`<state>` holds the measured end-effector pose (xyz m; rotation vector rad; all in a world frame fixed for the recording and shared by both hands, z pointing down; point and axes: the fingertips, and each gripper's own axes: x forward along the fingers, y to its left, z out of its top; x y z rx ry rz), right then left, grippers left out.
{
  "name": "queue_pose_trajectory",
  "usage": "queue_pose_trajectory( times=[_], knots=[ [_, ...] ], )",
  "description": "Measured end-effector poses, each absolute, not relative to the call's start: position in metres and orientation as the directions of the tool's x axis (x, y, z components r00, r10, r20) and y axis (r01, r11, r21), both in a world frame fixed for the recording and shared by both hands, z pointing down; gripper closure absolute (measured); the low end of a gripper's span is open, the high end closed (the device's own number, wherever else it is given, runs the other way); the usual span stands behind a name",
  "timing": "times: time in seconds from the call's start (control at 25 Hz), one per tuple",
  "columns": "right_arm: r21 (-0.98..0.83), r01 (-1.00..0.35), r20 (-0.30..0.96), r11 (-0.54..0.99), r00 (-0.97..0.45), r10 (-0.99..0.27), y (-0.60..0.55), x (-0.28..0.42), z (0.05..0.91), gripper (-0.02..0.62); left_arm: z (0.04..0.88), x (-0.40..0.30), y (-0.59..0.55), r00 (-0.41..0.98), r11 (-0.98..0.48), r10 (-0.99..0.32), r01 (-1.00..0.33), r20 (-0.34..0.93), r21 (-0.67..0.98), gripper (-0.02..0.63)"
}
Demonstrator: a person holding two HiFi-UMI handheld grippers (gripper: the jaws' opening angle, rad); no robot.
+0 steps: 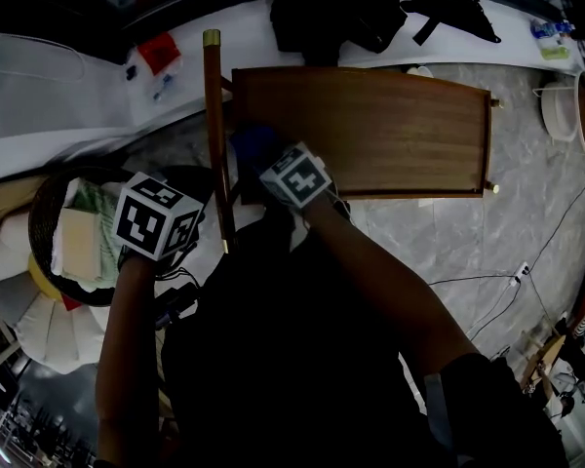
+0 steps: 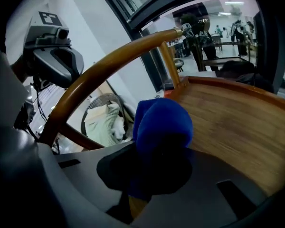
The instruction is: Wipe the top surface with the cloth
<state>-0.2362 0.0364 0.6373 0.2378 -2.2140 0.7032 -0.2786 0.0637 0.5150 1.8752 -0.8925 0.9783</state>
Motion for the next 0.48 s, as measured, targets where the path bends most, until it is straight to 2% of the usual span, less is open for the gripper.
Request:
queue_pose_trajectory(
  times=[0.16,0.48],
  knots=[
    [-0.370,-0.401,0.761,0.838,-0.648,0.026,0.021,-0.203,0.639,0.534,0.502,-0.258,0.051,0.467,-0.427,-0.220,-0.836,0.857,0.346,0.598],
    [-0.323,-0.508,0.807,0.799,-0.588,-0.047,-0.019,-0.090,0.640,0.534,0.495,-0.167,0.010,0.523,-0.504,-0.193,-0.779,0.830,0.373,0.598]
  ],
)
